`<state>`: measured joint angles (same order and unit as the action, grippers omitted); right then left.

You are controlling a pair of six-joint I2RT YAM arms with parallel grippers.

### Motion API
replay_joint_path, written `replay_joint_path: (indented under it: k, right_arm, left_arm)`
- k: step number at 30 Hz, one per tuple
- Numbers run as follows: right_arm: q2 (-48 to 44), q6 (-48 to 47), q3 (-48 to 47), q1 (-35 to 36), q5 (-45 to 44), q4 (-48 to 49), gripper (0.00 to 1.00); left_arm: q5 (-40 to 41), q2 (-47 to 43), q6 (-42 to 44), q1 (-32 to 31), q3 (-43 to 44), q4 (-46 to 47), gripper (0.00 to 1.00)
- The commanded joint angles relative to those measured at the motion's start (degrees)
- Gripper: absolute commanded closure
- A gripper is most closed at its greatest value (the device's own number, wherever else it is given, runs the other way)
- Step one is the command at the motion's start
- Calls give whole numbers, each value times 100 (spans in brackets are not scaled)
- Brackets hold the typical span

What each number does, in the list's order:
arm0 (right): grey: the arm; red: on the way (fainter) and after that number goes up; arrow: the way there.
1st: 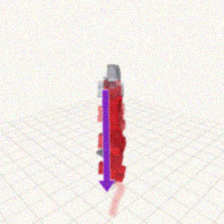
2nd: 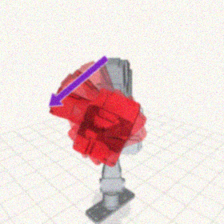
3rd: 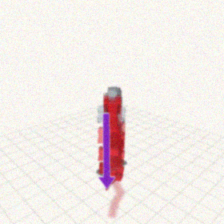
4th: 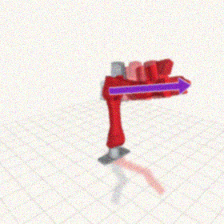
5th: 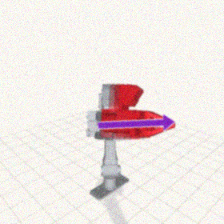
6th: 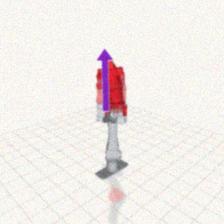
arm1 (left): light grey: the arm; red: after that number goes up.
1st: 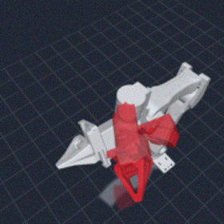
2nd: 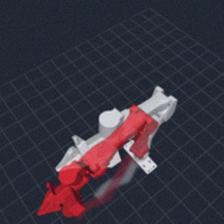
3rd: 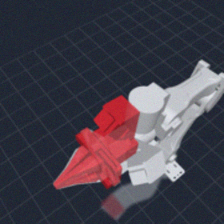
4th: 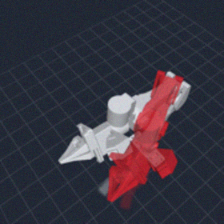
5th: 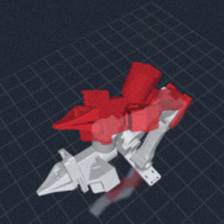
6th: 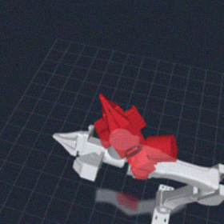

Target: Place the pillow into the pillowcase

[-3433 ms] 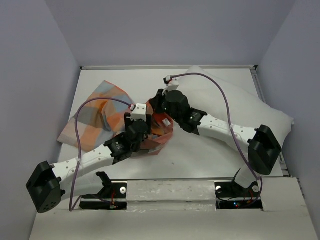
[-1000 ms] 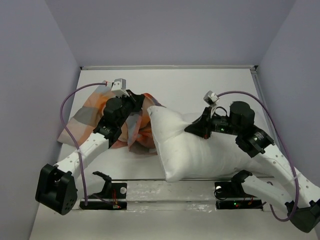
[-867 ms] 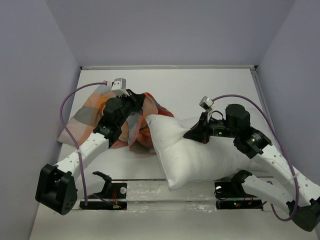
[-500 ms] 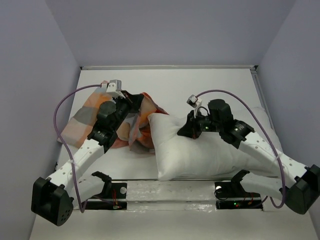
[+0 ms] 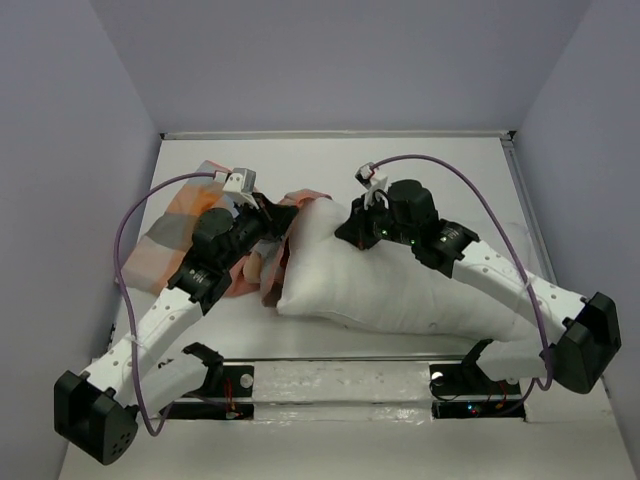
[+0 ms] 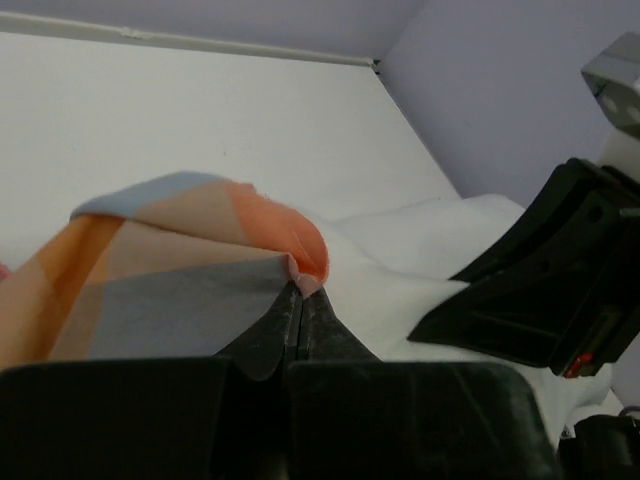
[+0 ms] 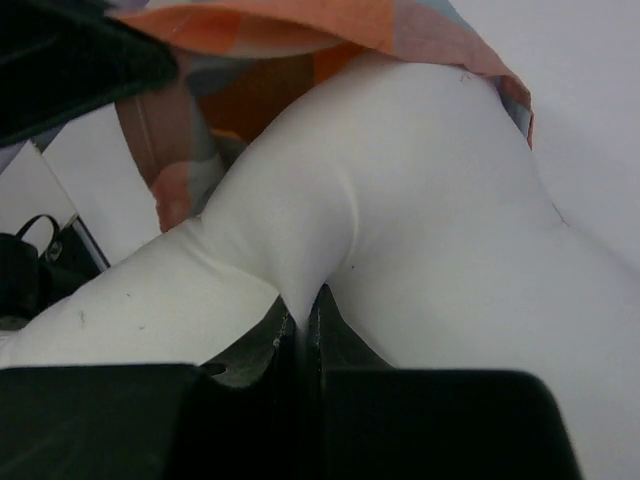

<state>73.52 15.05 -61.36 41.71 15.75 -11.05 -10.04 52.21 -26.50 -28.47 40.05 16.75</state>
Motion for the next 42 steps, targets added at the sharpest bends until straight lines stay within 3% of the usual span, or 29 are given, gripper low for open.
replay_joint_path:
  k: [1, 3, 12, 17, 20, 23, 27, 30, 31, 36, 39, 42]
  right_arm:
    - [118, -142, -631, 118, -1450, 1394, 100]
    - [364, -300, -701, 118, -2231, 1570, 100]
    - [1121, -538, -517, 232, -3525, 2326, 100]
    - [1191, -477, -447, 285, -4202, 2406, 100]
    - [1235, -389, -569, 285, -4510, 2248, 100]
    - [1235, -310, -648, 285, -4782, 2247, 100]
    - [1376, -353, -859, 285, -4967, 2274, 100]
    - [1473, -388, -939, 49, -4609, 2387, 100]
    - [1473, -406, -887, -5, -4137, 2440, 100]
    - [1367, -696, -632, -128, -3429, 2644, 100]
    - [1245, -671, -474, -260, -3236, 2564, 100]
    - [1060, -172, -377, -637, -2597, 2424, 100]
  left_arm:
    - [-200, -395, 277, -89, 538, -714, 100]
    - [-95, -579, 338, -106, 705, -1154, 100]
    - [371, -870, 628, -106, 1768, -2624, 100]
    - [-94, 111, 804, -254, 2795, -2747, 100]
    - [606, 474, 1006, -772, 3026, -2984, 100]
    - [1565, 589, 1034, -1108, 2667, -3082, 97]
    - [2505, 3, 455, -1108, 1343, -2853, 62]
    - [2955, -665, 102, -1108, 604, -2765, 50]
    - [3086, -824, -55, -1117, 452, -2765, 50]
    - [3281, -1230, -557, -1117, -365, -2599, 56]
    - [3499, -1300, -803, -1100, -1006, -1732, 54]
    - [3378, -969, -865, -1021, -1288, -984, 62]
